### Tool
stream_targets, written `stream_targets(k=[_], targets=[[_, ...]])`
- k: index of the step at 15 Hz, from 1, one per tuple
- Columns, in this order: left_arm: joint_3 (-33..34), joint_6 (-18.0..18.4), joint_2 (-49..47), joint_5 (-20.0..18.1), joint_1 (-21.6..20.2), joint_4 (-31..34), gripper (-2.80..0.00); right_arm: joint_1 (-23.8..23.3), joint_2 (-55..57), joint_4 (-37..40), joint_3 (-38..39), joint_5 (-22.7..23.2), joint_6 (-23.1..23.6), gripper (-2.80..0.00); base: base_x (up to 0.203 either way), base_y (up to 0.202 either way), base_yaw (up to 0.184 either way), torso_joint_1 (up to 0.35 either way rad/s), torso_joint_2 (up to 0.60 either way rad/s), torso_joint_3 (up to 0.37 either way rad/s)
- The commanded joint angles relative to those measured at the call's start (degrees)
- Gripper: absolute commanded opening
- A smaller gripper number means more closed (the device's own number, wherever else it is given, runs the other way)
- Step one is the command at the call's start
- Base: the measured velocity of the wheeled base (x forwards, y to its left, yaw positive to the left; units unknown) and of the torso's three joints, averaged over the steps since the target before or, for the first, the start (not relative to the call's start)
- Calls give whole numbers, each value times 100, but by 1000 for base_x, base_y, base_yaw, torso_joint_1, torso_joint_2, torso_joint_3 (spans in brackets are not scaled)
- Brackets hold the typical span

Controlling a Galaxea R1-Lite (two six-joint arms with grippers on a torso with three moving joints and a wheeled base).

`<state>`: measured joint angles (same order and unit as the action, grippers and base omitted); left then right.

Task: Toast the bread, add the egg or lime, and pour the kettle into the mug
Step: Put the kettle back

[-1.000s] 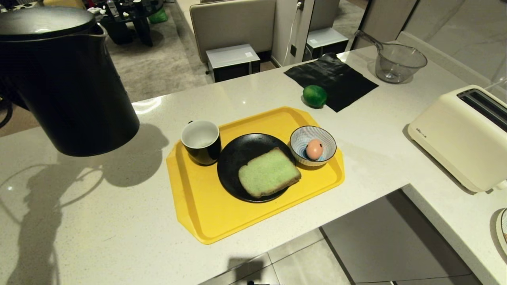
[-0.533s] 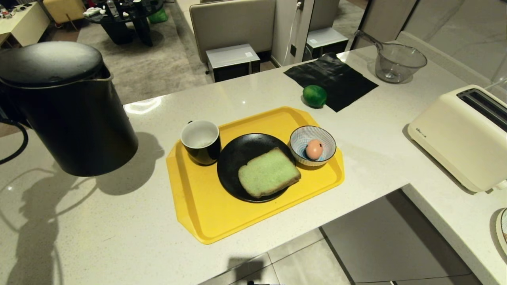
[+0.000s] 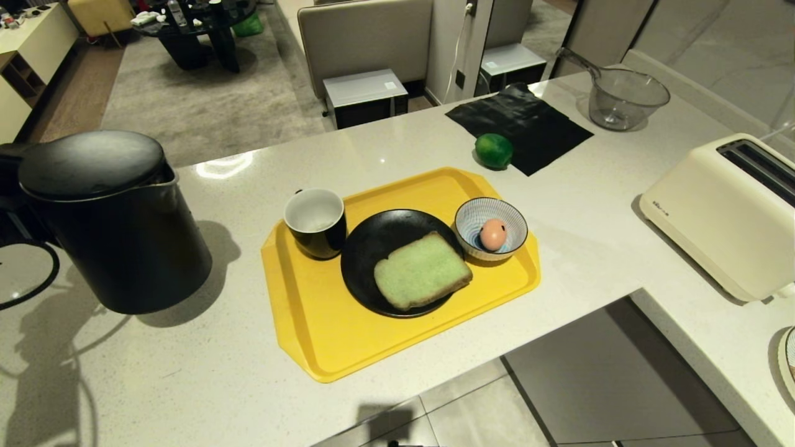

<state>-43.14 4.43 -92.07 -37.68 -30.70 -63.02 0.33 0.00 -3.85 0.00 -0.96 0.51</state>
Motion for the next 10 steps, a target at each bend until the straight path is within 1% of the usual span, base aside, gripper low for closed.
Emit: stream_targets(k=[1, 4, 10], targets=[[26, -3, -412, -23, -45, -274, -280, 2, 9, -2, 149, 0, 1, -280, 0, 0, 0, 0, 0, 0], [39, -3, -803, -29, -59, -884, -280, 2, 9, -1, 149, 0, 2, -280, 0, 0, 0, 0, 0, 0], [-16, 6, -1008, -29, -59, -944, -280, 2, 9, -8, 149, 0, 2, -280, 0, 0, 0, 0, 0, 0]])
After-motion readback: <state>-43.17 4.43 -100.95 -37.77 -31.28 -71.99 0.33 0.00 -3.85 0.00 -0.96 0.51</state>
